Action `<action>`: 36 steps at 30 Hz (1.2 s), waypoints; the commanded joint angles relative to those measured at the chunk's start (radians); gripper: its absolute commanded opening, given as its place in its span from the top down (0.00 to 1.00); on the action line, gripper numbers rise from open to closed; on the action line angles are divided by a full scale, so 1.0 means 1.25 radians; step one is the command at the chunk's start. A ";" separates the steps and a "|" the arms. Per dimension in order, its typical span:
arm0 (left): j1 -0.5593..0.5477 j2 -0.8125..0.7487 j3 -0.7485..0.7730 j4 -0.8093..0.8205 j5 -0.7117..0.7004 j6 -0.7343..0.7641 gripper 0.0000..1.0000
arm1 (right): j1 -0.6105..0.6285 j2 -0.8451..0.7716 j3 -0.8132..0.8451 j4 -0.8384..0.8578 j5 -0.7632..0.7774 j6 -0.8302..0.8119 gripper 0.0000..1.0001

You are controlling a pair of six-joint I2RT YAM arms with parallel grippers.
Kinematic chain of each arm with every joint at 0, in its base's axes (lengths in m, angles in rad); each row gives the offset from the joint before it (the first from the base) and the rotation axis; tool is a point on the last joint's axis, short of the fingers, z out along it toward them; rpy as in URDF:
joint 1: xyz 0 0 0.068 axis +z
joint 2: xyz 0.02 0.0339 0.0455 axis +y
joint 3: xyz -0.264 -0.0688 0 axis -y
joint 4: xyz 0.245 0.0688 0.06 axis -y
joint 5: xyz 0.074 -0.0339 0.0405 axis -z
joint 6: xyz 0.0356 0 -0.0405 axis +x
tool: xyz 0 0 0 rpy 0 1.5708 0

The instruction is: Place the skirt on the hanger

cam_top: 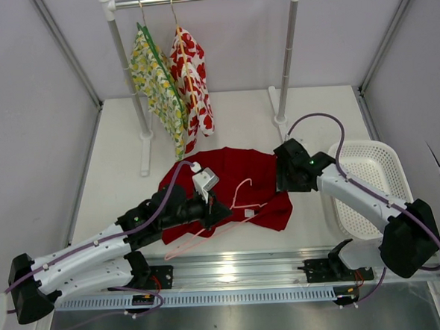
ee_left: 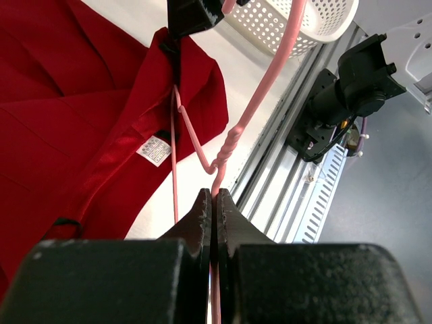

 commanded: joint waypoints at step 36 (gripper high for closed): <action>-0.008 -0.087 0.004 0.062 -0.079 0.006 1.00 | -0.079 -0.306 -0.285 0.478 -0.253 0.182 1.00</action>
